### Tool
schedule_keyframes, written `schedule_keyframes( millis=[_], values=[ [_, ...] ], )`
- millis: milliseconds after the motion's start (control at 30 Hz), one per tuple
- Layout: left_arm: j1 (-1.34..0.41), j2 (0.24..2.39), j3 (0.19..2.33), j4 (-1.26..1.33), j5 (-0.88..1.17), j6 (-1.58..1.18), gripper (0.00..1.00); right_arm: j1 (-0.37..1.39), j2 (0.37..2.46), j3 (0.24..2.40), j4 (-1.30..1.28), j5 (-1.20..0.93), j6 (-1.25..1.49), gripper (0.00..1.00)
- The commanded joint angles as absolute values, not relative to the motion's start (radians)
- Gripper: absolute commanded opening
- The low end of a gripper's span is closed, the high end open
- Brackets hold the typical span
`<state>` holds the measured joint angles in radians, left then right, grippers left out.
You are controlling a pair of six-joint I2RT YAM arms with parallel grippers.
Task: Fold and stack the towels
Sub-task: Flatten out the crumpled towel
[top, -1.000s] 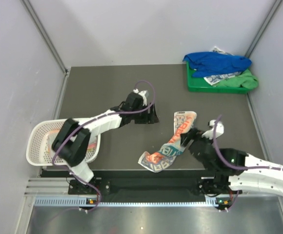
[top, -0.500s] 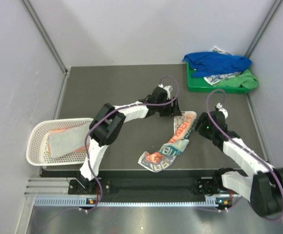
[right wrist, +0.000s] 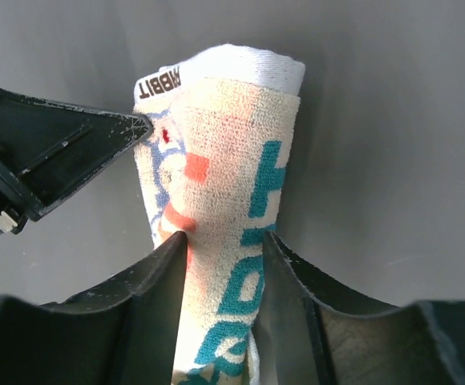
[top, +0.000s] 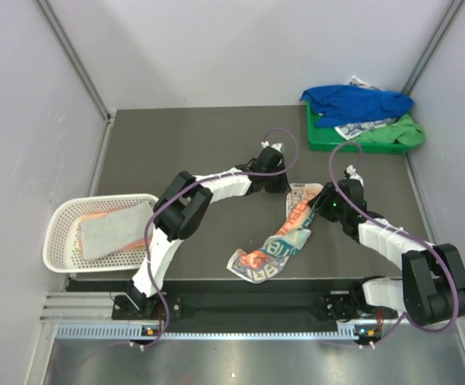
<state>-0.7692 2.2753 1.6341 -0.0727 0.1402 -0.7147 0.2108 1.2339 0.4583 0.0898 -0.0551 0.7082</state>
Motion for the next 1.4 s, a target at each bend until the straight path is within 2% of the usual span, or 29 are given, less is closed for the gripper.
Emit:
schedule_keyframes(
  millis=[0,33,167,300,400,467,700,933,1200,1267,1300,1367],
  values=[
    [-0.770,2.301,1.617,-0.138,0.087,-0.696,0.03,0.196,1.244,0.468,0.169,-0.063,0.707,0.41],
    [-0.770,2.296,1.615,-0.140,0.078,-0.692,0.00,0.196,1.247,0.471,0.169,-0.063,0.706,0.40],
    [-0.769,2.202,1.591,-0.153,0.009,-0.652,0.00,0.196,1.235,0.476,0.155,-0.054,0.692,0.39],
    [-0.767,2.100,1.588,-0.224,-0.130,-0.594,0.00,0.196,1.235,0.494,0.132,-0.032,0.673,0.59],
    [-0.765,2.010,1.585,-0.268,-0.184,-0.531,0.00,0.198,1.232,0.503,0.146,-0.043,0.669,0.68],
    [-0.762,1.967,1.610,-0.328,-0.209,-0.480,0.00,0.196,1.241,0.520,0.152,-0.046,0.669,0.70],
    [-0.761,1.847,1.644,-0.446,-0.204,-0.384,0.00,0.198,1.321,0.617,0.170,-0.090,0.673,0.70],
    [-0.767,1.864,1.926,-0.610,-0.009,-0.293,0.00,0.198,1.381,0.649,0.235,-0.143,0.724,0.70],
    [-0.787,1.764,2.035,-0.683,0.095,-0.313,0.00,0.198,1.385,0.657,0.256,-0.132,0.752,0.70],
    [-0.784,1.741,2.043,-0.718,0.051,-0.330,0.00,0.199,1.373,0.653,0.259,-0.123,0.762,0.70],
    [-0.775,1.732,2.019,-0.732,-0.039,-0.339,0.00,0.198,1.367,0.650,0.259,-0.112,0.765,0.70],
    [-0.749,1.686,1.930,-0.721,-0.089,-0.383,0.00,0.199,1.361,0.649,0.259,-0.103,0.767,0.71]
  ],
)
